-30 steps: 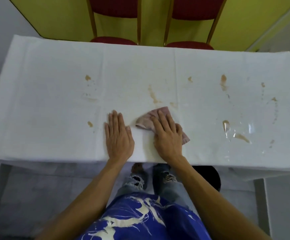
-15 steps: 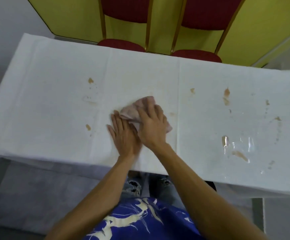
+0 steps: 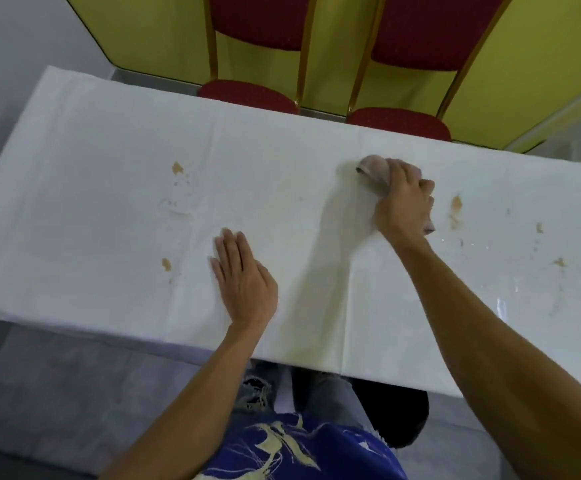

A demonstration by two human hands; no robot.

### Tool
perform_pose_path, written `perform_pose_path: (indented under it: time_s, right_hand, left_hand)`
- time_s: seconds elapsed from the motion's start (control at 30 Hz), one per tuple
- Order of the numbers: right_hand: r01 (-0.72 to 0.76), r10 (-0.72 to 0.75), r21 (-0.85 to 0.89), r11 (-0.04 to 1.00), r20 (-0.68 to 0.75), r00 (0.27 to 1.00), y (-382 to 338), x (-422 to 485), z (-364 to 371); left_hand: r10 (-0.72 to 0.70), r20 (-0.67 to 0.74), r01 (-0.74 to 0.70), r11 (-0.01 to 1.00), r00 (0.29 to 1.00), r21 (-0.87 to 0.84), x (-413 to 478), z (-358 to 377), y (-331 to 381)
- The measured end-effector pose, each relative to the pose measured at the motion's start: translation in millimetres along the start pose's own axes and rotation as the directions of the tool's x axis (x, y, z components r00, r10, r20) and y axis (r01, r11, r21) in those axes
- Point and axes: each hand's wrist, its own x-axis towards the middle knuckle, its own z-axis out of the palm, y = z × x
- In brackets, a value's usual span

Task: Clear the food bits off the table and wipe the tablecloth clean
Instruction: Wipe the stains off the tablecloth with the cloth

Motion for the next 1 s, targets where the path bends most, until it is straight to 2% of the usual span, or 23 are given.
perform_pose_path:
  time_s: [0.03,0.1,0.17,0.2,0.23,0.37,0.43,0.53,0.6,0.67,0.73,0.8,0.87,0.9,0.93,1.0]
  right_hand:
    - [0.048,-0.046,0.028,0.998,-0.039,0.998,-21,-7,1]
    - [0.283,-0.282,0.046,0.958,-0.024,0.959,-65,-33,18]
    - [0.540,-0.549,0.101,0.836,0.123,0.827,-92,-61,47]
    - [0.602,-0.617,0.134,0.787,0.200,0.761,-96,-70,59]
    - [0.623,-0.638,0.145,0.769,0.244,0.731,-92,-71,69]
    - [0.666,-0.658,0.081,0.742,0.279,0.699,-62,-38,64]
    - [0.610,-0.591,0.017,0.792,0.270,0.760,-34,-15,53]
    - [0.403,-0.384,-0.102,0.910,0.165,0.908,28,27,25]
    - [0.210,-0.189,-0.165,0.964,0.135,0.973,71,52,2]
    - [0.003,0.013,-0.167,0.986,0.093,0.996,90,66,-14]
    - [-0.109,0.115,-0.104,0.989,0.051,0.992,73,57,-15]
    - [0.004,-0.002,-0.037,0.999,0.060,0.998,43,26,-1]
    - [0.261,-0.256,-0.032,0.965,0.109,0.961,25,-9,20]
    - [0.345,-0.335,-0.050,0.937,0.138,0.932,28,-17,27]
    - [0.376,-0.363,-0.067,0.924,0.150,0.920,39,-14,28]
    - [0.330,-0.314,-0.126,0.935,0.134,0.940,72,9,17]
  left_hand:
    - [-0.002,0.010,0.003,0.999,1.000,-0.036,3,2,10]
    - [0.021,0.044,-0.018,0.998,0.999,-0.056,7,11,32]
    - [0.086,0.063,-0.087,0.996,0.994,0.008,7,19,43]
    - [0.124,0.063,-0.128,0.990,0.990,0.053,7,22,43]
    - [0.154,0.050,-0.158,0.983,0.987,0.089,7,24,40]
    - [0.176,0.014,-0.177,0.978,0.984,0.115,4,22,35]
    - [0.164,0.028,-0.165,0.982,0.986,0.092,4,21,38]
    - [0.174,0.041,-0.177,0.980,0.984,0.096,3,21,37]
    - [0.155,0.047,-0.158,0.983,0.987,0.092,5,21,37]
    - [0.100,0.033,-0.101,0.994,0.994,0.046,6,21,46]
    - [0.102,0.031,-0.101,0.995,0.994,-0.020,4,25,72]
    - [0.204,0.058,-0.200,0.977,0.977,-0.071,-3,35,109]
    - [0.289,0.099,-0.284,0.957,0.952,-0.064,-11,51,137]
    - [0.308,0.114,-0.305,0.951,0.945,-0.040,-13,58,142]
    - [0.313,0.124,-0.314,0.949,0.942,-0.013,-14,64,142]
    - [0.321,0.123,-0.328,0.944,0.939,0.035,-17,68,135]
